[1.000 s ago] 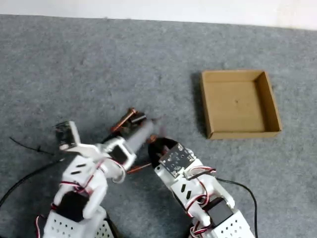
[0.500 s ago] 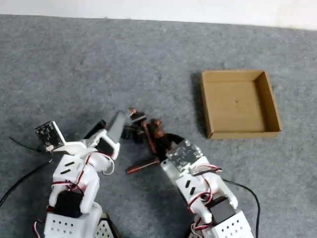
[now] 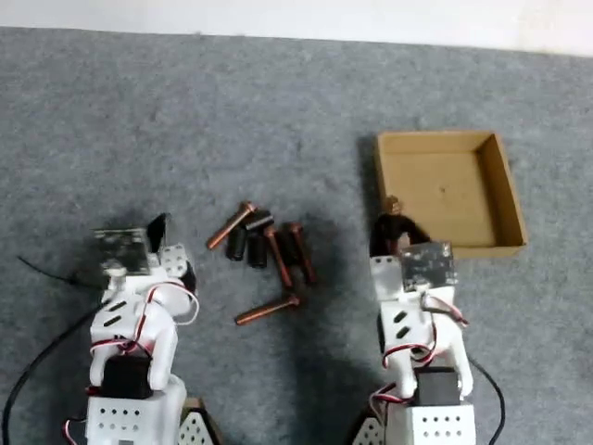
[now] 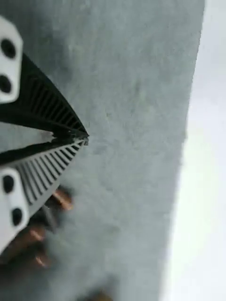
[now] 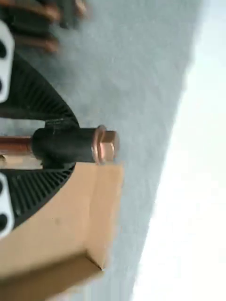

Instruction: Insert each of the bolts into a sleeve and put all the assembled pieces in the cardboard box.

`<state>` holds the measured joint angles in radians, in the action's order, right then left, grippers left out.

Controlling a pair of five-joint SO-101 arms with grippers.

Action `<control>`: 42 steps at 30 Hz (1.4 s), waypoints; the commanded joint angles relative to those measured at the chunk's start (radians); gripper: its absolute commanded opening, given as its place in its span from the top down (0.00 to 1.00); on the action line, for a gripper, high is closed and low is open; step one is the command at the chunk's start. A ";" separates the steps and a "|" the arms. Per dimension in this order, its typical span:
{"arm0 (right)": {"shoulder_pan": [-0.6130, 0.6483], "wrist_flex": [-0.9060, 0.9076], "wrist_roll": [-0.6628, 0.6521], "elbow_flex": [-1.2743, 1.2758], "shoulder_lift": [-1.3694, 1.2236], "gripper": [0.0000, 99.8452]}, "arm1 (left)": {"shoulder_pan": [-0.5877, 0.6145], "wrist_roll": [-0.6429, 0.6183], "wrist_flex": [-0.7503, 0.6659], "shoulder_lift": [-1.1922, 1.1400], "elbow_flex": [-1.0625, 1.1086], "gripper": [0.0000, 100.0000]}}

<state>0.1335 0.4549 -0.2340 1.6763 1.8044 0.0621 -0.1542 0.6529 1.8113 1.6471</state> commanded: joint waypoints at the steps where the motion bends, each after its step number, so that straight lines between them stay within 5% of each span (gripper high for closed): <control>1: -0.016 -0.062 -0.020 0.022 -0.051 1.00 | -0.027 0.299 0.143 0.013 -0.059 0.99; 10: -0.119 -0.257 0.089 -0.421 -0.788 1.00 | -0.067 0.318 0.150 0.013 -0.038 0.99; 21: -0.246 -0.257 0.430 -0.934 -1.618 1.00 | -0.073 0.316 0.049 0.013 0.019 0.99; 29: -0.223 -0.252 0.433 -1.021 -1.784 0.97 | -0.074 0.313 0.049 0.013 0.018 0.99; 36: -0.222 -0.251 0.431 -1.018 -1.782 0.62 | -0.074 0.313 0.049 0.013 0.018 0.99; 42: -0.205 -0.211 0.437 -0.984 -1.667 0.62 | -0.074 0.313 0.048 0.013 0.019 0.99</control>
<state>-0.0982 0.2386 0.1972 0.7066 0.0230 -0.0008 0.1573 0.7219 1.8113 1.6686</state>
